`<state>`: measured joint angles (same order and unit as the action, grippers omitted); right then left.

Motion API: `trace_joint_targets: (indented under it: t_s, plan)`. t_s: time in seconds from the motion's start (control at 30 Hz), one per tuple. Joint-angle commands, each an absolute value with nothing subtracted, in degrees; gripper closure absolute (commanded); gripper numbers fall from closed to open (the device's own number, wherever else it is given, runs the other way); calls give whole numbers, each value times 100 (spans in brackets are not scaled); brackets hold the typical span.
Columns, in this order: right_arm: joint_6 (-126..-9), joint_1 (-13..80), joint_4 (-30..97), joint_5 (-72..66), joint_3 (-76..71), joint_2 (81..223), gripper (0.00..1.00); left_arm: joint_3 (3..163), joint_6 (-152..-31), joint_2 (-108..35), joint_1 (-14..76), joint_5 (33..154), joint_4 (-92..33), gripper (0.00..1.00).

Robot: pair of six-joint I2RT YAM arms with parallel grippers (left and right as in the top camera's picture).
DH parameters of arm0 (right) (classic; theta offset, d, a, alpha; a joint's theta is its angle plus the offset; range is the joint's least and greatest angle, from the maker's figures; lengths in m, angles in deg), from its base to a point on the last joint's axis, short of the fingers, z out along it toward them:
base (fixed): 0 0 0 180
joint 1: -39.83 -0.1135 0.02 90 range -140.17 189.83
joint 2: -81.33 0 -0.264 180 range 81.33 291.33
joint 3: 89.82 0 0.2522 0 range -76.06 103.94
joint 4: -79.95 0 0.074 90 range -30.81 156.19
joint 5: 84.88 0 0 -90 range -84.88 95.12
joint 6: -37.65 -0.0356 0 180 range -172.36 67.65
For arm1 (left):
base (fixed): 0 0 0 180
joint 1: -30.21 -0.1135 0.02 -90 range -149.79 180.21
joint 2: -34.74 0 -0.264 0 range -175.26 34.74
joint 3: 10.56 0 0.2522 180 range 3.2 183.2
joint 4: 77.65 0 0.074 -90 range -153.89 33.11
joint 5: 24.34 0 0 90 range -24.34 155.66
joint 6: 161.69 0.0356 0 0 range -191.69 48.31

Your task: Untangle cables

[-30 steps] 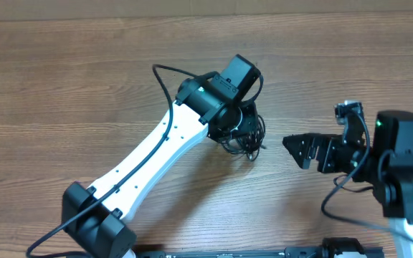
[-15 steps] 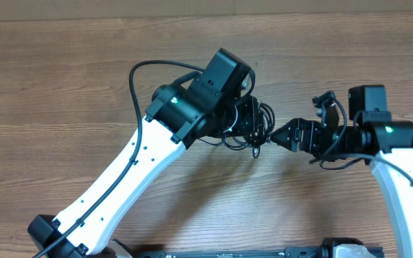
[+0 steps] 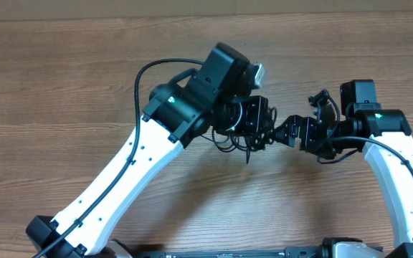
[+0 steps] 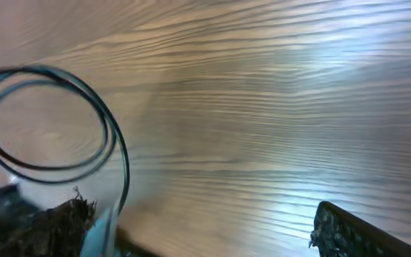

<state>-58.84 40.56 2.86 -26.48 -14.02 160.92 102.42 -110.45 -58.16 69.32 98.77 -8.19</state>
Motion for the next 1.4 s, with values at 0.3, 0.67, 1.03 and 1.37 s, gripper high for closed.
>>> trace_joint_targets:
  t_s: [0.3, 0.67, 1.03, 1.37]
  plan:
    - [-5967, 4087, 601, -3797, -1229, 16138, 0, 10428, -10768, -5364, 6539, 9929, -436, 96]
    - [-5711, 4087, 763, -4864, -1229, 16138, 0, 10424, -11334, -5364, 6548, 8458, 184, 96]
    - [-5331, 3962, 959, -5579, -1229, 16140, 0, 10421, -11150, -5364, 6550, 10174, -556, 96]
    - [-6513, 3840, 946, -2366, -1229, 16140, 0, 10424, -10980, -5364, 6499, 11651, -1297, 96]
